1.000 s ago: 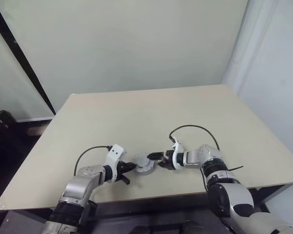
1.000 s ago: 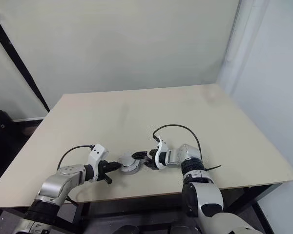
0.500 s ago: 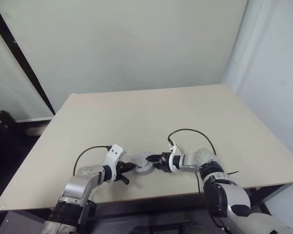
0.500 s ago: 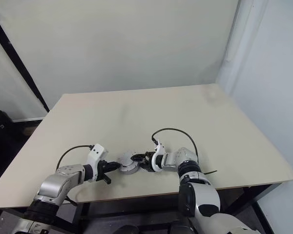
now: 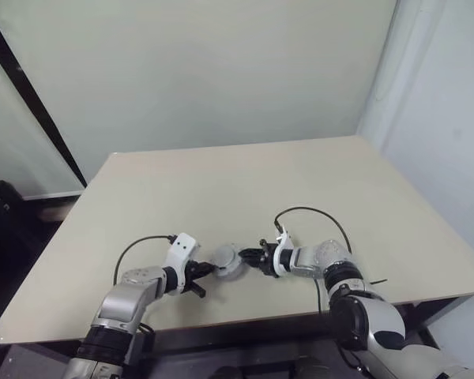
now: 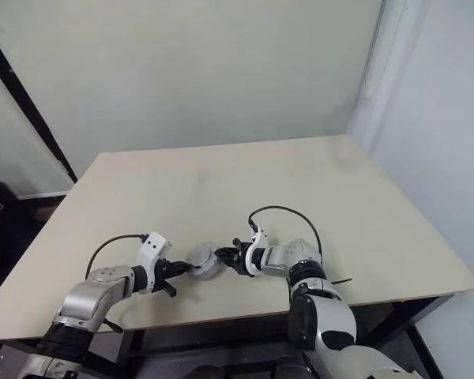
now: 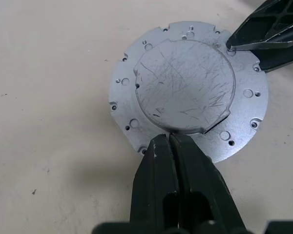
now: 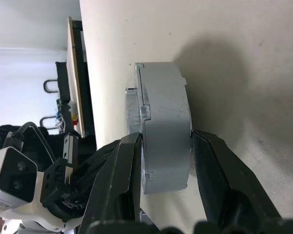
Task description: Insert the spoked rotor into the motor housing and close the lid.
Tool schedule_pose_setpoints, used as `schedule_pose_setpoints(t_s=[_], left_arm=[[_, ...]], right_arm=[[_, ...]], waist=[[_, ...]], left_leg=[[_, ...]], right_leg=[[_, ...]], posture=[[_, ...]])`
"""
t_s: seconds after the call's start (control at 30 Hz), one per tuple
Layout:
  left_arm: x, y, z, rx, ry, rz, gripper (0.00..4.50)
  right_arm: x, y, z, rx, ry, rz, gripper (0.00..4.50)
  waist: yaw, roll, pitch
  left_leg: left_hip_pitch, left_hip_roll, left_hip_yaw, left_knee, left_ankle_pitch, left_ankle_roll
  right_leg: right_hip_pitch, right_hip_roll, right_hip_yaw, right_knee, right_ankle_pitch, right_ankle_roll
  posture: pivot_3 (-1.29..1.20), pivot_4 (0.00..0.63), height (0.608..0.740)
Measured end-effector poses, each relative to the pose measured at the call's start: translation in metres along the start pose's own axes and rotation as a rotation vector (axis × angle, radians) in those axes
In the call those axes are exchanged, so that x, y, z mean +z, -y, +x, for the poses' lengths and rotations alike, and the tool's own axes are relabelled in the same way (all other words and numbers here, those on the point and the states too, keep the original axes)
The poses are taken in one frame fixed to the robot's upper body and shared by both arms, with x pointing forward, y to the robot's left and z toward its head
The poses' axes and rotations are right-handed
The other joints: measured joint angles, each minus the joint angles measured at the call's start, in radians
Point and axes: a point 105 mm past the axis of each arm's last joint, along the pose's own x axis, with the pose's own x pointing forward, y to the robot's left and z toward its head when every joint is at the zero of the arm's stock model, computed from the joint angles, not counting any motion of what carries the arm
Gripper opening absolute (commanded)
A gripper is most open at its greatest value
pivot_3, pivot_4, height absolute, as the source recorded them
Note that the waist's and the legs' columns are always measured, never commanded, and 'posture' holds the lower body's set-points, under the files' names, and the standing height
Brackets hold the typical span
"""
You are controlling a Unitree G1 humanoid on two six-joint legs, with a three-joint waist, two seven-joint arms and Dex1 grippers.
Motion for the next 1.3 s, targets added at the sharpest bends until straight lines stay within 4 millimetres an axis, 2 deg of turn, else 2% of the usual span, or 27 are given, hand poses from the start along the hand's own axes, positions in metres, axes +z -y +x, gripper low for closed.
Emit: schedule_pose_setpoints(t_s=[0.1,0.4,0.5,0.6,0.73,0.9,1.03,1.3], left_arm=[[0.0,-0.001,0.0,0.008,0.002,-0.018,0.59],[-0.005,-0.009,-0.019,-0.026,0.004,-0.179,3.52],[0.001,-0.022,-0.034,0.011,0.058,-0.231,4.49],[0.011,-0.03,-0.054,0.023,0.154,-0.316,4.5],[0.014,-0.026,-0.069,-0.016,0.231,-0.436,4.5],[0.001,-0.018,-0.072,-0.033,0.265,-0.58,4.5],[0.001,-0.017,-0.074,-0.03,0.322,-0.665,4.5],[0.003,-0.014,-0.074,-0.049,0.409,-0.795,4.5]], right_arm=[[0.0,0.0,0.0,0.0,0.0,0.0,1.27],[-0.007,-0.004,0.005,0.018,-0.024,0.007,1.27],[-0.008,-0.005,0.005,0.027,-0.027,0.015,1.27],[-0.009,-0.006,0.005,0.038,-0.028,0.021,1.27],[-0.011,-0.005,0.004,0.054,-0.032,0.033,1.27],[-0.013,-0.006,0.003,0.081,-0.032,0.055,1.27],[-0.018,-0.007,0.001,0.124,-0.045,0.08,1.27],[-0.01,-0.029,-0.006,0.226,-0.028,0.051,1.27]], waist=[[0.0,0.0,0.0],[-0.03,0.0,0.001],[-0.037,0.0,0.001],[-0.041,0.0,0.001],[-0.043,0.0,0.001],[-0.042,-0.001,0.001],[-0.041,-0.001,0.001],[-0.041,-0.002,0.001]], left_leg=[[0.0,0.0,0.0,0.0,0.0,0.0],[-0.002,0.0,-0.001,-0.003,0.001,0.003],[-0.007,0.001,-0.003,-0.003,0.001,0.003],[-0.015,0.001,-0.004,-0.003,0.001,0.004],[-0.016,0.001,-0.004,-0.003,0.001,0.004],[-0.017,0.001,-0.003,-0.002,0.001,0.004],[-0.017,0.002,-0.002,-0.002,0.001,0.004],[-0.018,0.001,-0.002,-0.001,0.001,0.004]], right_leg=[[0.0,0.0,0.0,0.0,0.0,0.0],[-0.003,0.0,0.0,-0.003,0.001,0.002],[-0.008,0.0,0.0,-0.003,0.001,0.002],[-0.015,0.0,0.0,-0.003,0.001,0.002],[-0.017,-0.001,0.002,-0.003,0.001,0.002],[-0.017,0.0,0.001,-0.003,0.001,0.002],[-0.017,0.0,0.0,-0.003,0.001,0.002],[-0.017,-0.001,0.0,-0.004,0.001,0.002]], posture=[[0.0,0.0,0.74],[0.0,0.0,0.74],[0.0,0.0,0.74],[0.0,0.0,0.74],[0.0,0.0,0.74],[0.0,0.0,0.74],[0.0,0.0,0.74],[0.0,0.0,0.74]])
